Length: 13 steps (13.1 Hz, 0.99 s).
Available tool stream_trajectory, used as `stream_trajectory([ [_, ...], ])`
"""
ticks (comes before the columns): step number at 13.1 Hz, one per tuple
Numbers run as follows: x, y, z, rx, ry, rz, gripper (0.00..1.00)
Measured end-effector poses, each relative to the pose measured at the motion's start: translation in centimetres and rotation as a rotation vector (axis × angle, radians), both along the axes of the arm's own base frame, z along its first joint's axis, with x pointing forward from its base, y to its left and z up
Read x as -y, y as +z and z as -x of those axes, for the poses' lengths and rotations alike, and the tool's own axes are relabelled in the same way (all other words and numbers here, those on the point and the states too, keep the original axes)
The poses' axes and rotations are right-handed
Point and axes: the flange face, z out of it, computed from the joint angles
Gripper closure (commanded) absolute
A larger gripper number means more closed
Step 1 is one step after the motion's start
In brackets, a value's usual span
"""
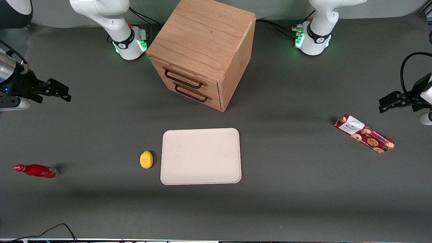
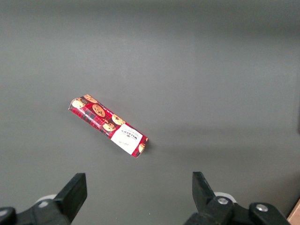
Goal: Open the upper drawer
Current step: 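Move the right gripper toward the upper drawer's black handle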
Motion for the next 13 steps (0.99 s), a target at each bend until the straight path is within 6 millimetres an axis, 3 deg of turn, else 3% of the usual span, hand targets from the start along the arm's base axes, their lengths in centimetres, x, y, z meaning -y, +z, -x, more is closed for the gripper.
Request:
stream_trajectory([
  [2, -3.2, 0.0, 0.7, -0.025, 0.061, -0.004, 0.00],
  [5, -11.4, 0.2, 3.0, -0.077, 0.206, -0.073, 0.00],
  [7, -15.3, 0.3, 4.7, -0.114, 0.281, -0.112, 0.00],
  [10, -19.5, 0.2, 6.5, -0.132, 0.370, -0.129, 0.00],
  [13, -22.4, 0.0, 7.9, -0.162, 0.431, -0.191, 0.00],
])
